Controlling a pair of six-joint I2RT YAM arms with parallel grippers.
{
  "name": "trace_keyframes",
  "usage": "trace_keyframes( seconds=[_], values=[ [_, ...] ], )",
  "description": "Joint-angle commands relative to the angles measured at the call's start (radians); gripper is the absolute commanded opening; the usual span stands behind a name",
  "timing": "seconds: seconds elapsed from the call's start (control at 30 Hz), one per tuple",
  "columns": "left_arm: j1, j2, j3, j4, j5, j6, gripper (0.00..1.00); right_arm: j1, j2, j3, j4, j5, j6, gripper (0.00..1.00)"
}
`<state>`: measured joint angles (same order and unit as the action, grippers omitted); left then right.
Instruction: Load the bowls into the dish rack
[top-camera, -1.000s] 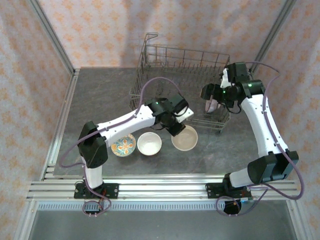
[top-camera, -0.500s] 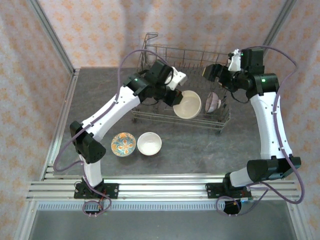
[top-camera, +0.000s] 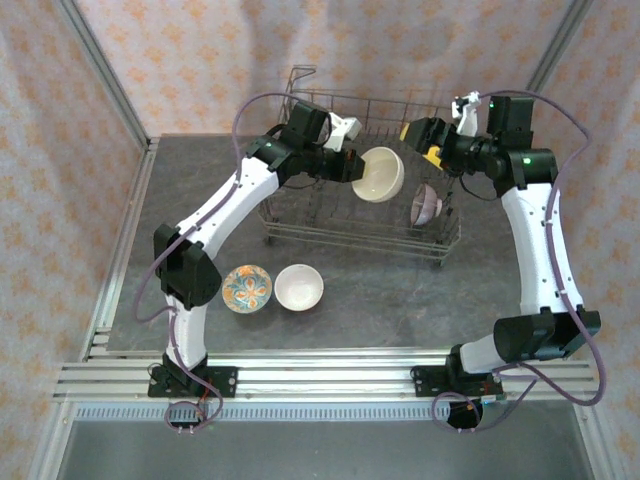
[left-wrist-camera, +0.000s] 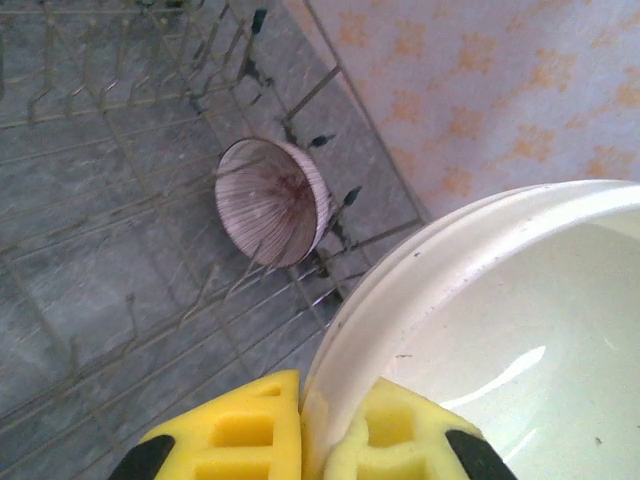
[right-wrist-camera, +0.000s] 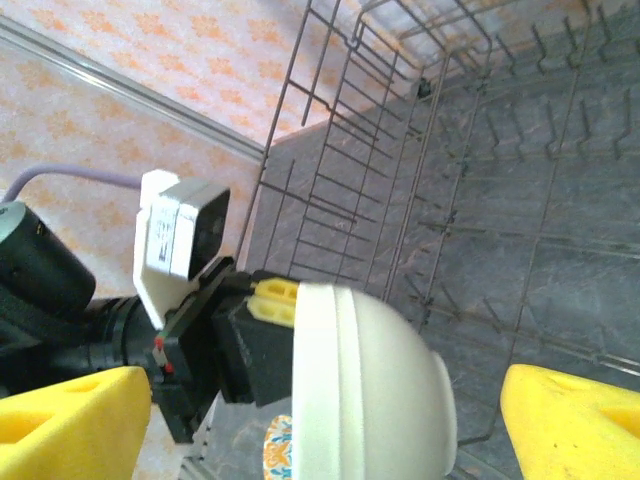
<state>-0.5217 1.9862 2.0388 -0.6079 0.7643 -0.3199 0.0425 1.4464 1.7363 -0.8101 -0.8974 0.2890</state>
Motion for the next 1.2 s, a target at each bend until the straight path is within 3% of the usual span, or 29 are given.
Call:
trace_keyframes(
  seconds=[0.0, 0.27, 0.73, 1.17],
  values=[
    [0.018, -0.009, -0.032, 0.261, 0.144, -0.162, 0.00, -0.004, -0.022, -0.017, 0.043, -0.086, 0.005, 0.91],
    [0.032, 0.015, -0.080, 0.474, 0.221, -0.331, 0.00, -0.006, -0.029, -0.070, 0.026, -0.112, -0.020, 0.91],
    [0.011, 0.096, -0.036, 0.588, 0.299, -0.449, 0.00, -0.006, -0.038, -0.138, 0.122, -0.227, 0.023, 0.90],
    [-0.022, 0.148, 0.004, 0.626, 0.307, -0.485, 0.00, -0.006, -0.012, -0.110, 0.062, -0.179, 0.021, 0.87]
  ],
)
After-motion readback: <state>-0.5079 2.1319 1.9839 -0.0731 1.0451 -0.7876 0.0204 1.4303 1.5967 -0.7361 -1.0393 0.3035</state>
